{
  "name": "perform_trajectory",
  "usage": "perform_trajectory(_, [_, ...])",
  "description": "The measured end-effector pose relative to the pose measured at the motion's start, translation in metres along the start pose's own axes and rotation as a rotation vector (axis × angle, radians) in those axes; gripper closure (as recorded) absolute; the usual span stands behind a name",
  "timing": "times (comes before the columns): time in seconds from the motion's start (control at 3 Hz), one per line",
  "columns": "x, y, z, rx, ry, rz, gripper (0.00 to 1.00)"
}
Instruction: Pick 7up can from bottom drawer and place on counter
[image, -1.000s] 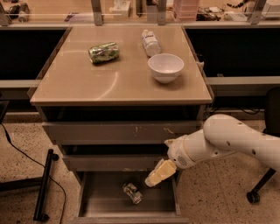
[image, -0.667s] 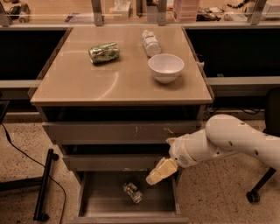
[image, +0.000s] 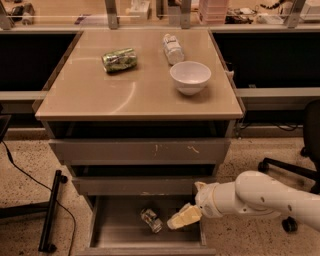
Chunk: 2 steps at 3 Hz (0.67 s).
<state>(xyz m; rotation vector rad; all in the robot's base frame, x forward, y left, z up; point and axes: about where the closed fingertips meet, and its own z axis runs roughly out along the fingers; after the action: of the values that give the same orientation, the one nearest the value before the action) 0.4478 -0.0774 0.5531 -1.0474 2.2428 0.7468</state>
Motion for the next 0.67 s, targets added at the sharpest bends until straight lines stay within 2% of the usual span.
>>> perform_trajectory(0.33, [0.047, -0.025, 0.039, 0.058, 0.003, 0.090, 0.00])
perform_trajectory(0.67, [0.087, -0.034, 0.070, 0.084, 0.040, 0.164, 0.00])
